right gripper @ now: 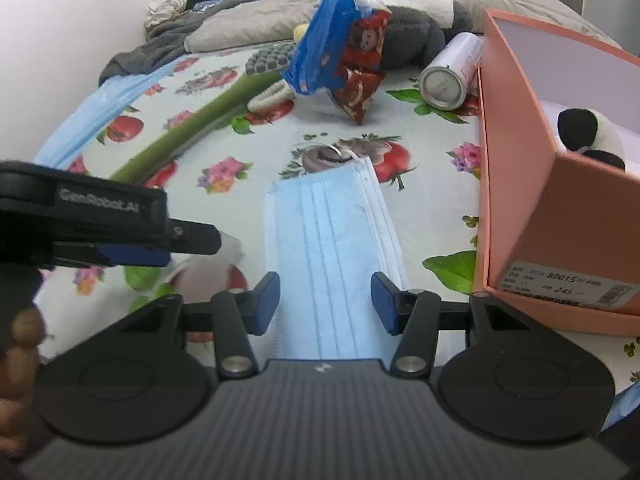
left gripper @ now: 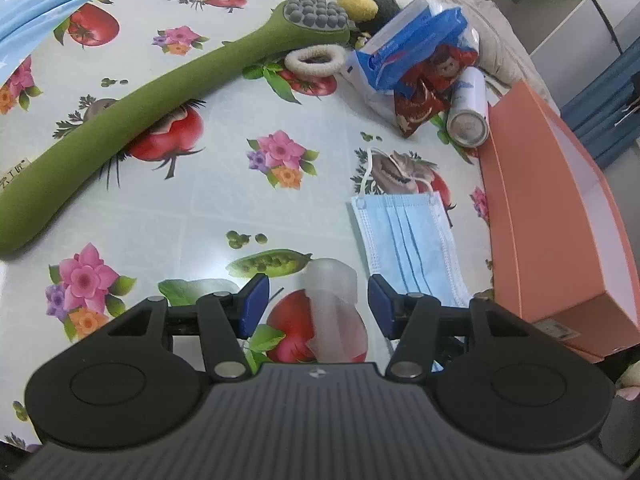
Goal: Organize soft objects
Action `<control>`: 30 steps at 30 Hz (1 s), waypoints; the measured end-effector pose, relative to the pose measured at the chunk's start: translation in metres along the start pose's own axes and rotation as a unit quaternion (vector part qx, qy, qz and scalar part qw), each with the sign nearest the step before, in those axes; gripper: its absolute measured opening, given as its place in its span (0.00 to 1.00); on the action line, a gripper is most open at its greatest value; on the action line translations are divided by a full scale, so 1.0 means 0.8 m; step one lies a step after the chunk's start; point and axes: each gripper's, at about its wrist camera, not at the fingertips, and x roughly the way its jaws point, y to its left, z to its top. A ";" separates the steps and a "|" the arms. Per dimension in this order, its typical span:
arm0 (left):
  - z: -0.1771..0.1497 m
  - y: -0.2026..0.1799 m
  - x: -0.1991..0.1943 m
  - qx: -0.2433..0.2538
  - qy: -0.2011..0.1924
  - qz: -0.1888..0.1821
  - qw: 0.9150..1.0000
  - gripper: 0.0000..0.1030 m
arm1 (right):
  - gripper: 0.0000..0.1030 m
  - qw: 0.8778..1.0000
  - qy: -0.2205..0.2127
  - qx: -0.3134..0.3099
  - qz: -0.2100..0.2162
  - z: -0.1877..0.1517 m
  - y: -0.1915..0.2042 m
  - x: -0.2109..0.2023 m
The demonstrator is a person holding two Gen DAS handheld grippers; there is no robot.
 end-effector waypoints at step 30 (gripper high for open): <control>-0.014 -0.034 0.013 0.043 0.009 0.026 0.999 0.19 | 0.05 0.999 -0.006 -0.030 -0.012 0.002 -0.011 -0.014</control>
